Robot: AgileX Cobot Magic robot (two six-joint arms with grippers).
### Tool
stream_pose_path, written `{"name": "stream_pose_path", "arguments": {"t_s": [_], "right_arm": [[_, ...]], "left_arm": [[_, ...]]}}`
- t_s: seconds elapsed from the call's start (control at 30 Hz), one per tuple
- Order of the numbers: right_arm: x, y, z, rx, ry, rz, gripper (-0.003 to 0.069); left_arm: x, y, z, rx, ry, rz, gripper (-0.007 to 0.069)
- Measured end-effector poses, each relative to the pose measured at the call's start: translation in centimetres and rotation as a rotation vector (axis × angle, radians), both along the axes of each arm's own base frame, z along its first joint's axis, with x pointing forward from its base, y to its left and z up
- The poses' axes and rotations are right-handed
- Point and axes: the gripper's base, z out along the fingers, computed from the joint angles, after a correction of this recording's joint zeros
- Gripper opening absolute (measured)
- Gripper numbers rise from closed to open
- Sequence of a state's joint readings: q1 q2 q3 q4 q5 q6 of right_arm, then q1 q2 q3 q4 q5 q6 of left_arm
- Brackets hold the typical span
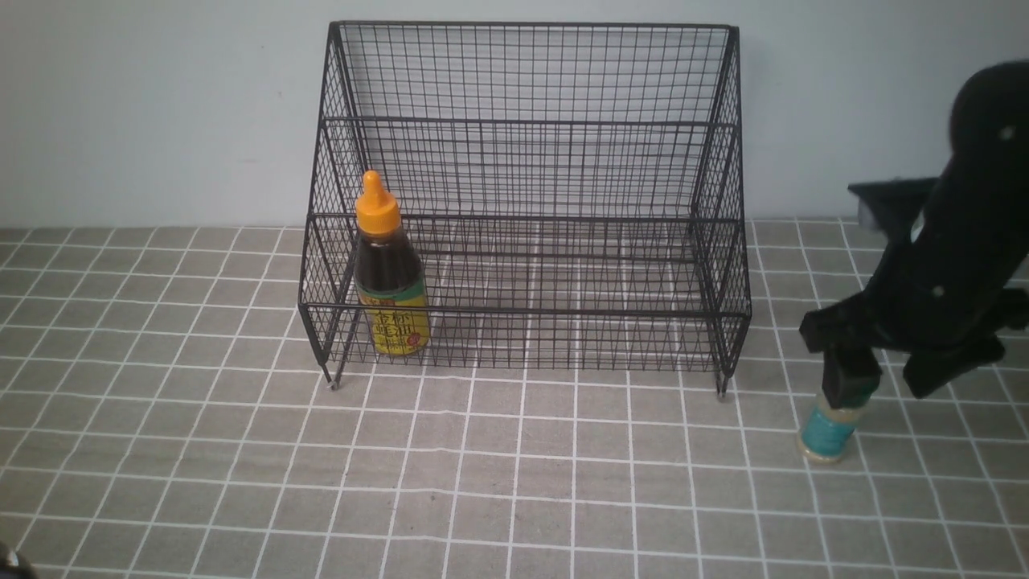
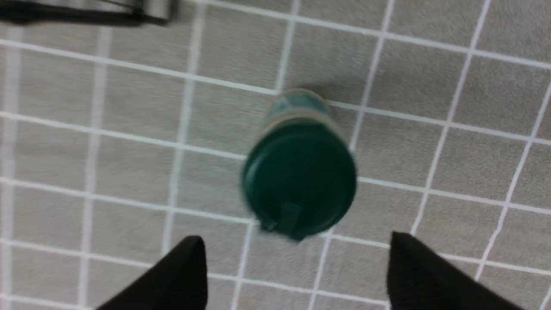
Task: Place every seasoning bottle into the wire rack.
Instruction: Use the right arm to grab the condiment bottle closest to it, then use the right arm to put the condiment bottle back on the shelf
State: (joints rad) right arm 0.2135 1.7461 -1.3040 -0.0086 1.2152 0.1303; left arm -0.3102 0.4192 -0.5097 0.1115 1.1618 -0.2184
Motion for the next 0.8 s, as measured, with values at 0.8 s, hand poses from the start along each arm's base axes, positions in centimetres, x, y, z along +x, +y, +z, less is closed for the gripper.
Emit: {"name": "stream_pose_path", "arguments": {"t_s": [0.8], "right_arm": [[1.2, 0.8, 2.2, 0.026, -0.08, 0.07, 0.0349]], "left_arm": [[-0.1, 0.0, -0.2, 0.005, 0.017, 0.001, -0.0007]]}}
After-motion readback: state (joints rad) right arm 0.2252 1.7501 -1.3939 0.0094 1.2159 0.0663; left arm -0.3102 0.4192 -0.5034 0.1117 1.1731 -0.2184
